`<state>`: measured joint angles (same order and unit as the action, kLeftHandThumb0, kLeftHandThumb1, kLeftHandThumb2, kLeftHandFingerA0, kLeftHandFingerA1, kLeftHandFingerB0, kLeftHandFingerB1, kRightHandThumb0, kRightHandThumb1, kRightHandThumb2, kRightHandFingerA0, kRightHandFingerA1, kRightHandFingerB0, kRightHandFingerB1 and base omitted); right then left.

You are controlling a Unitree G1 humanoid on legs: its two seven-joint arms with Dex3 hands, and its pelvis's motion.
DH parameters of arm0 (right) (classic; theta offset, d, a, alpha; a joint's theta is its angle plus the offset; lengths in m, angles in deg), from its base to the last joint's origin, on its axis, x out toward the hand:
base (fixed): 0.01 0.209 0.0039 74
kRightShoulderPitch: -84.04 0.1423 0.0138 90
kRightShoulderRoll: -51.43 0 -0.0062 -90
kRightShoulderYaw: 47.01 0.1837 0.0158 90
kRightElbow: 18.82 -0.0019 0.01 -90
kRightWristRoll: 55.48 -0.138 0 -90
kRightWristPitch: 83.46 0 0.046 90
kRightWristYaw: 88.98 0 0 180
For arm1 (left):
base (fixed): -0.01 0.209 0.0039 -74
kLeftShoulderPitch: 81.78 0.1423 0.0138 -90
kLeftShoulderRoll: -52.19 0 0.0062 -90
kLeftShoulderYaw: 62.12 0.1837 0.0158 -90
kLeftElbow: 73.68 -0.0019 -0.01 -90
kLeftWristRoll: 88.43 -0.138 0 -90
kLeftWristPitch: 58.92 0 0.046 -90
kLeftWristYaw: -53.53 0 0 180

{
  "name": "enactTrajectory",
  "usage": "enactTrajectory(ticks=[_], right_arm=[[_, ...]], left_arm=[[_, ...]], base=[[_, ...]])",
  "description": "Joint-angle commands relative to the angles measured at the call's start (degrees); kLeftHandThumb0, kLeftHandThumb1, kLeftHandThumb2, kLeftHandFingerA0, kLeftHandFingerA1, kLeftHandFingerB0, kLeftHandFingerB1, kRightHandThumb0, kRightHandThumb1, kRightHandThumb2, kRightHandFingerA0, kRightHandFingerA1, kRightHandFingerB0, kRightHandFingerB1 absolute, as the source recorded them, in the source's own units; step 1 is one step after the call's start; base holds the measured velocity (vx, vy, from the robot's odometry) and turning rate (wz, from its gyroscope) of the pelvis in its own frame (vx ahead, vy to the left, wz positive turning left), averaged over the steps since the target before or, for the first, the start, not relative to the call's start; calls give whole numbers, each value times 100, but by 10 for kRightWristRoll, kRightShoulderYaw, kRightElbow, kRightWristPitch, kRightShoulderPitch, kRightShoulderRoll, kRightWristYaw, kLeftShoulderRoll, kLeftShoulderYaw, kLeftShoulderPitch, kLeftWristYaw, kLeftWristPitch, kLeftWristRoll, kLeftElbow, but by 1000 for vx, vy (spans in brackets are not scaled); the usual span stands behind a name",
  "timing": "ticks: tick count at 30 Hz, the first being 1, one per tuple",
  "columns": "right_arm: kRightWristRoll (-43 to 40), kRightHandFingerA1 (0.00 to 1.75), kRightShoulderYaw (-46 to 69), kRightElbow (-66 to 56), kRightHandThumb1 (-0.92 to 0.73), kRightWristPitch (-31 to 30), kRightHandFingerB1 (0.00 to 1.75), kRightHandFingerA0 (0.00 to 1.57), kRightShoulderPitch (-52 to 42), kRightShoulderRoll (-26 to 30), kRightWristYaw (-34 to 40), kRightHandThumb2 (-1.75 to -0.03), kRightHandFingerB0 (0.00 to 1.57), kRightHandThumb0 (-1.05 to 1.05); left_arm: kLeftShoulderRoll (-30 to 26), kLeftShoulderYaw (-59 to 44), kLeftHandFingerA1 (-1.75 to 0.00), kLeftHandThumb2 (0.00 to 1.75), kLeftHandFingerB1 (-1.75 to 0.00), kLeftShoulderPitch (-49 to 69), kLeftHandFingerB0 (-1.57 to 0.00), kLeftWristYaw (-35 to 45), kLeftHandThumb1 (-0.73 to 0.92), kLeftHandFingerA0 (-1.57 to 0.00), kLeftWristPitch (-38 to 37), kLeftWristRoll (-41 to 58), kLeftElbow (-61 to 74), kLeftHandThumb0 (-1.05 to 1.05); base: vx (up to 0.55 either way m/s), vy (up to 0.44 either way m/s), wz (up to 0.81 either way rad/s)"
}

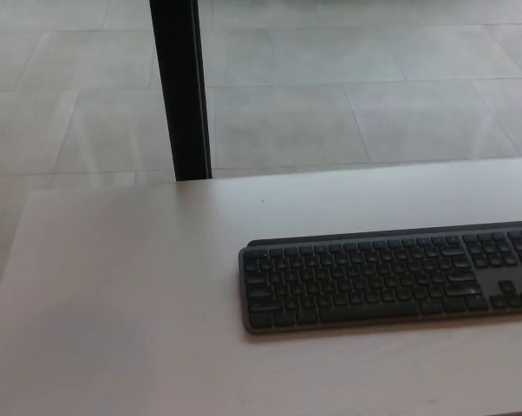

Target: The robot uses its right fingers to click on the space key of the black keyboard placed on the center of the white desk.

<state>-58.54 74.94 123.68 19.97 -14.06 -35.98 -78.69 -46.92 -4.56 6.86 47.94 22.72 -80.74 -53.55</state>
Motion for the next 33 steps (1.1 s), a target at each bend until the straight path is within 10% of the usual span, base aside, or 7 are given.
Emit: enactTrajectory(ticks=[1,11,13,25,26,29,33], right_arm=[[-18,109,17,13,-54,37,52,94,-6,20,35,-58,64,-44],[-98,124,103,5,-53,-26,60,89,51,56,46,-63,57,-38],[-115,86,122,2,-53,-22,59,85,77,65,38,-59,60,-45],[-203,58,112,-330,-62,-135,44,75,199,35,16,-58,55,-24],[-197,58,97,-354,-64,-140,44,74,202,32,13,-58,55,-24],[-195,78,67,-423,-49,-167,60,85,206,16,18,-87,55,-39],[-173,81,-9,-535,-65,-207,44,87,200,-5,15,-59,55,-29]], left_arm=[[-7,-18,-93,57,-57,-5,-76,-17,56,-96,-26,30,-15,-50],[-9,-19,-100,57,-59,-3,-82,-19,56,-97,-29,36,-17,-51],[-9,-22,-104,57,-61,0,-85,-16,57,-96,-33,39,-15,-50],[-9,-27,-86,58,-58,-7,-81,-18,55,-88,-29,49,-21,-49],[-10,-22,-87,89,-72,-8,-76,-27,45,-82,-29,42,-21,-48],[-10,-19,-86,58,-58,-8,-80,-29,55,-90,-31,39,-21,-49],[-10,-28,-87,58,-59,-12,-76,-22,55,-90,-25,49,-20,-48]], base=[[0,0,0],[0,0,0],[0,0,0],[0,0,0],[0,0,0],[0,0,0],[0,0,0]])
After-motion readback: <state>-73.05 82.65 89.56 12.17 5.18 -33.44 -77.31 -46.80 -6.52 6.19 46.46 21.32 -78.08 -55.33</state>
